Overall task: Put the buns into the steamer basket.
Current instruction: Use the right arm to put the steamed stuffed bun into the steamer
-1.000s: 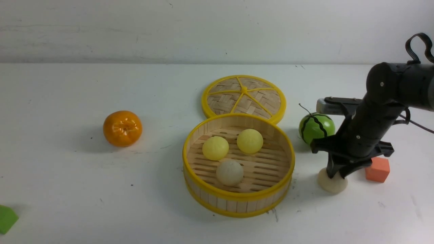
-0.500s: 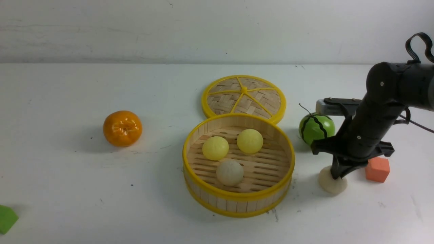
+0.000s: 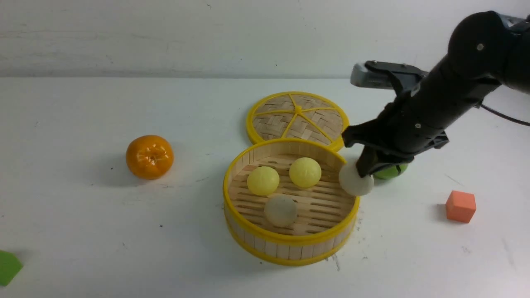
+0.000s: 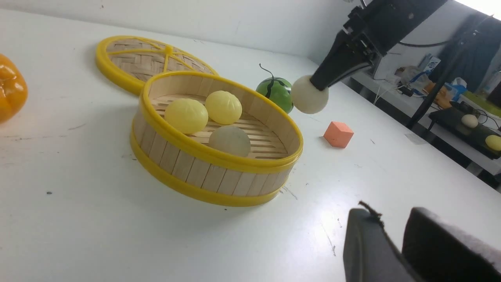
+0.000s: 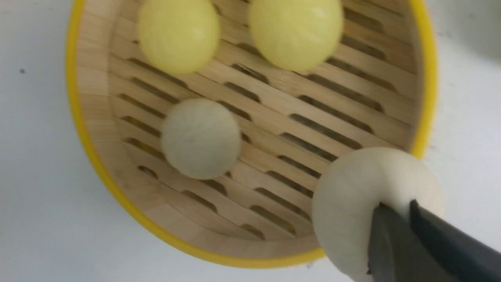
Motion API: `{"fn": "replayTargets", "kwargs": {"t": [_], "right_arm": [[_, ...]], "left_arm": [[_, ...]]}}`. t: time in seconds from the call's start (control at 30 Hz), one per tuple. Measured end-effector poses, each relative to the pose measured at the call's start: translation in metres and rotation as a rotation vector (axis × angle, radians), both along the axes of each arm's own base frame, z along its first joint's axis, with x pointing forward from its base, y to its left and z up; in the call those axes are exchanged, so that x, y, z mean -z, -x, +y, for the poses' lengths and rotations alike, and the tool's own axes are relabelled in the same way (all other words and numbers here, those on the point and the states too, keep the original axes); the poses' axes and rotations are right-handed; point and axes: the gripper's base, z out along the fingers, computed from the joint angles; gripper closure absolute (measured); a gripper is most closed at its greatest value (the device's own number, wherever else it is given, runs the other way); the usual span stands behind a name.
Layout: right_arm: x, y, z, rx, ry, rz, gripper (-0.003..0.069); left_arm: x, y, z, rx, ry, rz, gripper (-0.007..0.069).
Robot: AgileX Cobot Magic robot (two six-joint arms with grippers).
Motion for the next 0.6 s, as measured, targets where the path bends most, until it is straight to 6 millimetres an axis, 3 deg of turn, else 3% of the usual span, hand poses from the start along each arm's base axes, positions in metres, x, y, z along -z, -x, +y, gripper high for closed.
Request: {"fn": "replayTargets", "kwargs": {"t": [0.13,0.17,0.33,0.4,0.57,0.6], "right_arm": [[0.018,-0.01,0.019,-0.029,-0.001,0.024,0.0652],[0.03,-0.016,0.024,-0.033,0.005,0.045,0.0652],[0.064,-0.028,0.031,-0.022,0.015,0.097,0.0629],[0.069,-0.03,0.032,-0.017,0.013,0.103,0.0601],[0.069,-0.031,0.033,-0.006,-0.007,0.097,0.0409],[0.068,-0.031,0.033,-0.006,-0.009,0.098,0.0398]], "left_arm": [[0.0,0.0,0.0,0.0,0.0,0.0,0.0477],[0.0,0.0,0.0,0.0,0.0,0.0,0.0476],[0.0,0.0,0.0,0.0,0.0,0.0,0.047],[0.0,0.0,0.0,0.0,0.0,0.0,0.047],[0.0,0.0,0.0,0.0,0.0,0.0,0.0461],[0.0,0.0,0.0,0.0,0.0,0.0,0.0461]]}}
